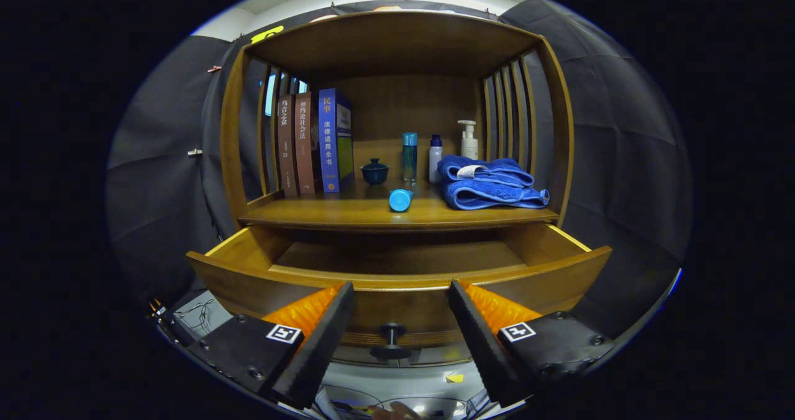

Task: Pull open the drawer, take out the items inside it, and place them on the countertop above the cabinet.

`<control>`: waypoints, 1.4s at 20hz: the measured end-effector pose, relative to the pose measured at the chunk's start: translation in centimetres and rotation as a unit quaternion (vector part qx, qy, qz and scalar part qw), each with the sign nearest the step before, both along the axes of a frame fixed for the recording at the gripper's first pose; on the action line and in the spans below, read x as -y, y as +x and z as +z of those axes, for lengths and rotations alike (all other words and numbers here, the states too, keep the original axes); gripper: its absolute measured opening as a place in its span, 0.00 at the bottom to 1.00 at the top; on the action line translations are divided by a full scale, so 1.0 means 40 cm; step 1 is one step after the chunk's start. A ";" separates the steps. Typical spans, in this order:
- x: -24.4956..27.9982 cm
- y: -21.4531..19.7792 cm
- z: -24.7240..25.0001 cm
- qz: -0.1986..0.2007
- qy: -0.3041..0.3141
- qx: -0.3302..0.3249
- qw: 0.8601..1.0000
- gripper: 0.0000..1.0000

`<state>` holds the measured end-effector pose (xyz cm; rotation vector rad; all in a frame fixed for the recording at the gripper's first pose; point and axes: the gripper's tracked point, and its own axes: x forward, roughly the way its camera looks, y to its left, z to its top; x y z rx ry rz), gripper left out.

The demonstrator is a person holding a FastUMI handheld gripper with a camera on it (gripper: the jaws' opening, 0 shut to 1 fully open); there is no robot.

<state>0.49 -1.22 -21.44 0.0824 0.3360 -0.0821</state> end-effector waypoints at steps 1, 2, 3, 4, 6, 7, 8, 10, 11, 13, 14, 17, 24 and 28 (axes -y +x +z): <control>0.002 0.019 -0.002 0.000 0.000 0.001 1.000 1.00; 0.004 0.034 -0.003 0.000 0.001 0.002 1.000 1.00; 0.006 0.053 -0.005 0.000 0.000 0.002 1.000 0.99; 0.008 0.070 -0.007 0.001 0.000 0.003 1.000 0.99; 0.010 0.105 -0.013 0.000 -0.003 0.002 1.000 0.99; 0.007 0.123 -0.016 0.002 -0.003 0.002 1.000 0.99; 0.007 0.140 -0.016 0.002 -0.001 0.002 1.000 0.99; 0.010 0.169 -0.016 -0.001 0.009 0.004 1.000 1.00; 0.012 0.181 -0.017 -0.002 0.013 0.006 1.000 1.00; 0.013 0.201 -0.019 -0.003 0.016 0.009 1.000 1.00; 0.013 0.209 -0.019 -0.003 0.016 0.009 1.000 1.00; 0.017 0.232 -0.021 -0.003 0.018 0.012 1.000 1.00; 0.022 0.248 -0.020 -0.012 0.006 0.022 1.000 0.98; 0.022 0.247 -0.021 -0.010 0.008 0.020 1.000 0.98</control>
